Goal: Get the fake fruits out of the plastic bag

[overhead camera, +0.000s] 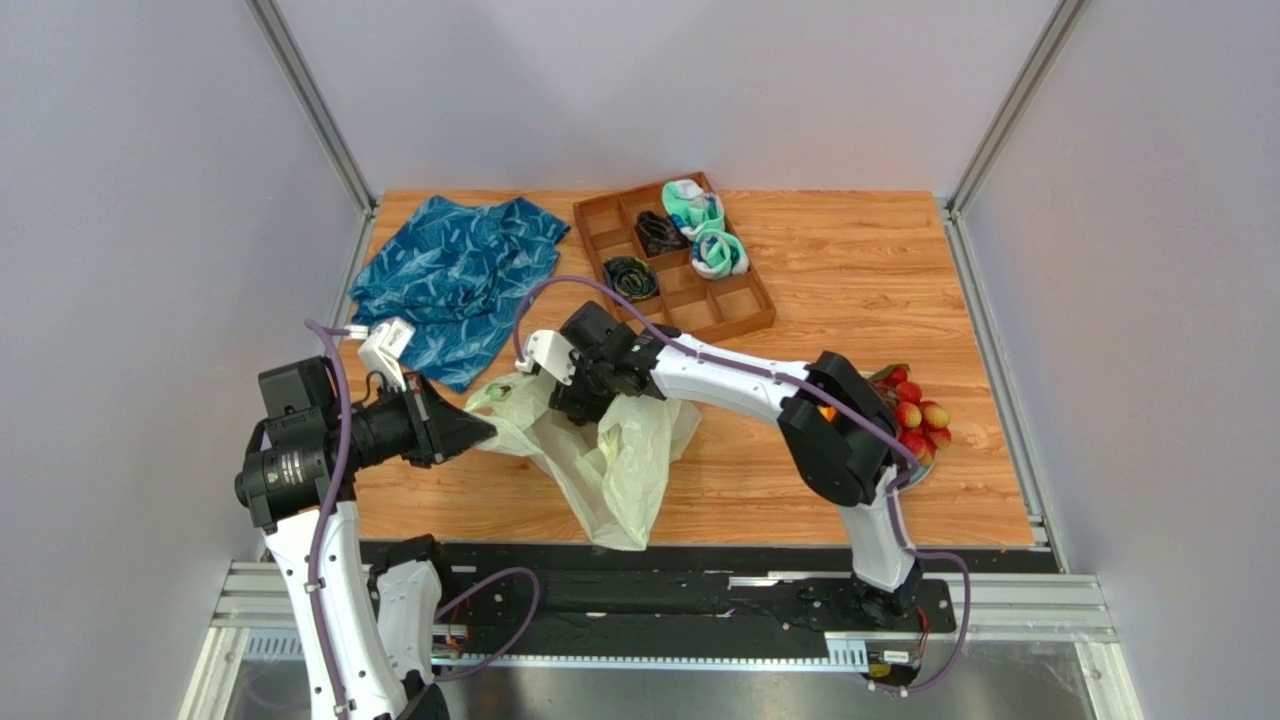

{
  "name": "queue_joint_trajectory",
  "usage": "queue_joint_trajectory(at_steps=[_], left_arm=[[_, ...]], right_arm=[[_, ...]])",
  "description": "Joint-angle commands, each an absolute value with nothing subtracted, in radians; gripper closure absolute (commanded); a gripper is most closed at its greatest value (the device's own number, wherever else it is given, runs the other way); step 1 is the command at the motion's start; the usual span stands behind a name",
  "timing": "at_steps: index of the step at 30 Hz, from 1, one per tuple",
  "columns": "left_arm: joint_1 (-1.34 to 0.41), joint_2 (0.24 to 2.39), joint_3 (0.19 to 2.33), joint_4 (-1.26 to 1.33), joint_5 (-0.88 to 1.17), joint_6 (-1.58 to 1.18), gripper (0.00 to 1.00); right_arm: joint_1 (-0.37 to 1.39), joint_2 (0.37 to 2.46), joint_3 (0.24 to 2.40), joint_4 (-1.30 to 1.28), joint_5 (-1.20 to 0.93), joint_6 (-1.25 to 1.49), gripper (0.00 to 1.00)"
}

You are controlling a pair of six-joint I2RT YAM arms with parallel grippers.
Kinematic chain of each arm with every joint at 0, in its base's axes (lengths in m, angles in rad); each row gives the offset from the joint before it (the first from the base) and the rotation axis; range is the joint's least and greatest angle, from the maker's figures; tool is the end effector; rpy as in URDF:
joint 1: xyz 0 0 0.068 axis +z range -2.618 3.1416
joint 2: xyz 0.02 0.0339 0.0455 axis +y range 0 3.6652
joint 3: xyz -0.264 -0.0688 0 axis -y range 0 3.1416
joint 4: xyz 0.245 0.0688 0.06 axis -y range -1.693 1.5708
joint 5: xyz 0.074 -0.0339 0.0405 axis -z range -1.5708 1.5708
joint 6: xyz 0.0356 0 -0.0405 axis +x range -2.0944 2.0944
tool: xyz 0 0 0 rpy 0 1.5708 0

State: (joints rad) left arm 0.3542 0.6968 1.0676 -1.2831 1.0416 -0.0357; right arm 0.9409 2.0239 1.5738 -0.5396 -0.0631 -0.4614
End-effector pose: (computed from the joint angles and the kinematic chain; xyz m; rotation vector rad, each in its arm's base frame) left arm 0.0861 -0.0009 0.3549 -0.0030 2.1650 -1.0882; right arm 0.2588 0.3588 0.2067 -1.6826 1.9552 0.2622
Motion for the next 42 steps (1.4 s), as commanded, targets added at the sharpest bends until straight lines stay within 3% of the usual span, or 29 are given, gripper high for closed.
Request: queue_joint_trajectory(at_steps=[1, 4, 5, 8, 11, 16, 20, 25, 29, 36, 38, 42], left_arm=[[0.364, 0.689, 1.052, -1.262, 1.077, -0.021, 1.00], [0.362, 0.681, 1.043, -1.256, 1.077, -0.026, 1.00], [0.364, 0.678, 1.040, -1.250, 1.077, -0.032, 1.00], [0.362, 0.672, 1.031, -1.238, 1.080, -0.046, 1.00], [0.364, 0.672, 1.020, -1.212, 1.080, -0.064, 1.00], [0.364, 0.683, 0.976, -1.088, 1.091, -0.159, 1.00], [0.364, 0.704, 0.976, -1.031, 1.098, -0.195, 1.00], [0.362, 0.726, 0.976, -0.921, 1.121, -0.296, 1.00], [0.364, 0.773, 0.979, -0.850, 1.127, -0.344, 1.00], [0.364, 0.796, 0.983, -0.836, 1.120, -0.330, 1.00], [0.364, 0.788, 0.971, -0.825, 1.118, -0.333, 1.00], [0.362, 0.753, 0.937, -0.776, 1.112, -0.373, 1.00]], right_arm=[[0.937, 2.109, 1.644, -0.469, 0.058, -0.554, 0.33], [0.937, 2.157, 1.638, -0.428, 0.119, -0.620, 0.42], [0.934, 2.154, 1.635, -0.414, 0.133, -0.629, 0.56], [0.917, 2.087, 1.628, -0.407, 0.031, -0.594, 0.76], [0.908, 1.929, 1.603, -0.413, -0.136, -0.528, 0.83], [0.907, 1.737, 1.595, -0.517, -0.374, -0.505, 0.88], [0.907, 1.687, 1.623, -0.595, -0.513, -0.463, 0.93], [0.905, 1.681, 1.745, -0.797, -0.693, -0.462, 0.92], [0.890, 1.623, 1.825, -0.786, -0.736, -0.349, 0.93], [0.804, 1.540, 2.141, -0.952, -0.527, -0.348, 0.93], [0.749, 1.507, 2.107, -1.014, -0.378, -0.423, 0.96], [0.577, 1.387, 1.940, -1.194, -0.275, -0.521, 0.97]])
